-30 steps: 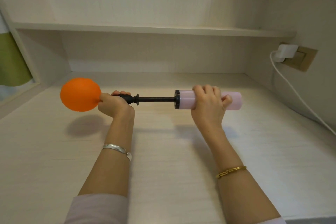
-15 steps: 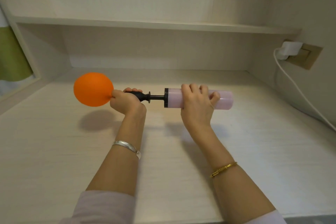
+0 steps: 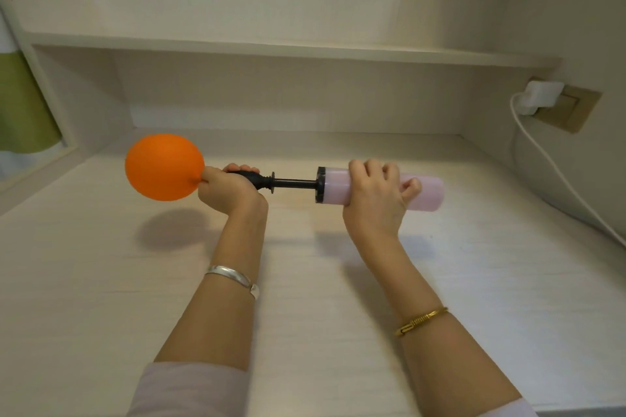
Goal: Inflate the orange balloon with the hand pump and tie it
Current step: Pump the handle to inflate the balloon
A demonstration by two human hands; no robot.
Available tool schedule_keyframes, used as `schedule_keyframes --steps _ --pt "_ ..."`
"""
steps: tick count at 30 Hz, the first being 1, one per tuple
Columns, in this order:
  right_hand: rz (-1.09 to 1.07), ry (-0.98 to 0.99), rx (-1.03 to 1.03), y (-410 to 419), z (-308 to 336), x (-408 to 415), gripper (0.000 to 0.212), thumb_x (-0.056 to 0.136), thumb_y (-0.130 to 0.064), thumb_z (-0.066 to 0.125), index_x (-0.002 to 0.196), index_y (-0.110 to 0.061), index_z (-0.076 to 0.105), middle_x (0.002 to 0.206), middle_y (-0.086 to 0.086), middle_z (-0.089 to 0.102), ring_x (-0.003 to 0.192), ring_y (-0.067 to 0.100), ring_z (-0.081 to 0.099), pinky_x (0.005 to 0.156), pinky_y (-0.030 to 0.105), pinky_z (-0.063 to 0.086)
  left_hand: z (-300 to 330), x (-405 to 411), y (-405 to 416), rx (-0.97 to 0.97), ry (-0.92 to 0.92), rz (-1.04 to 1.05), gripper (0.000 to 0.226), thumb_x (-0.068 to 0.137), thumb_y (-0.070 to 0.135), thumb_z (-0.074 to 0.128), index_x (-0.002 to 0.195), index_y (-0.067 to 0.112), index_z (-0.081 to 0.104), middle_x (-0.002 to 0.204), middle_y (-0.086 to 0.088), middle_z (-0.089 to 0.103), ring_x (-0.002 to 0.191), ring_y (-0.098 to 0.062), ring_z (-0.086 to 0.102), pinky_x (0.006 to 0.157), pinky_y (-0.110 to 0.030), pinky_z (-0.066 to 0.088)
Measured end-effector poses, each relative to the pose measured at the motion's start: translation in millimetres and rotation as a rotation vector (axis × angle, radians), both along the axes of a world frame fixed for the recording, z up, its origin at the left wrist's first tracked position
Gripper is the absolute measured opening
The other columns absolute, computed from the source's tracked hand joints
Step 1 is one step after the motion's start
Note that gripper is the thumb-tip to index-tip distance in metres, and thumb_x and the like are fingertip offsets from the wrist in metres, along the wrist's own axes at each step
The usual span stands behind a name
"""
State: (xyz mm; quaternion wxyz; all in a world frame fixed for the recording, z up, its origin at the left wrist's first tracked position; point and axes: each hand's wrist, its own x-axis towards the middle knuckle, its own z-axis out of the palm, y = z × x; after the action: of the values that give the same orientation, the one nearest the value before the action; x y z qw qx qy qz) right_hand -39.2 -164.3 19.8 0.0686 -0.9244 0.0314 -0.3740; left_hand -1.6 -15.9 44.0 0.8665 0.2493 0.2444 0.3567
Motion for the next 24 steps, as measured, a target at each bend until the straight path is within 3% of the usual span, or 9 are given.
schedule_keyframes --steps 7,12,18,24 --pt "0.1 -0.017 -0.027 22.4 -1.4 -2.9 0.038 0.068 0.008 0.051 0.099 -0.013 0.055 0.097 0.01 0.06 0.096 0.032 0.048 0.081 0.042 0.019 -3.4 -2.0 -16.2 -0.004 -0.013 -0.034 0.027 0.086 0.005 0.031 0.061 0.014 0.036 0.038 0.004 0.042 0.028 -0.011 0.041 0.039 -0.02 0.044" --pt "0.012 -0.012 -0.03 -12.8 4.9 1.6 0.036 0.071 0.004 0.05 0.1 -0.017 0.055 0.099 0.006 0.059 0.098 0.028 0.047 0.076 0.037 0.015 -2.0 0.2 4.8 -0.046 0.009 -0.009 0.023 0.086 0.006 0.031 0.065 0.014 0.035 0.049 0.0 0.042 0.03 -0.012 0.041 0.041 -0.021 0.045" --pt "-0.019 0.025 -0.012 -15.0 3.3 -0.7 0.04 0.066 0.009 0.05 0.097 -0.017 0.052 0.097 0.004 0.056 0.099 0.029 0.044 0.075 0.038 0.014 -6.0 0.5 12.2 -0.056 0.023 0.006 0.022 0.086 0.006 0.03 0.066 0.015 0.034 0.049 0.001 0.04 0.03 -0.012 0.04 0.04 -0.02 0.044" --pt "0.037 -0.03 -0.016 15.3 1.7 -5.6 0.037 0.062 0.009 0.056 0.091 -0.014 0.057 0.089 0.008 0.061 0.091 0.031 0.052 0.074 0.039 0.016 -3.4 -0.7 -7.0 -0.023 -0.03 -0.012 0.027 0.086 0.005 0.03 0.062 0.015 0.034 0.029 0.01 0.039 0.028 -0.011 0.04 0.04 -0.019 0.043"
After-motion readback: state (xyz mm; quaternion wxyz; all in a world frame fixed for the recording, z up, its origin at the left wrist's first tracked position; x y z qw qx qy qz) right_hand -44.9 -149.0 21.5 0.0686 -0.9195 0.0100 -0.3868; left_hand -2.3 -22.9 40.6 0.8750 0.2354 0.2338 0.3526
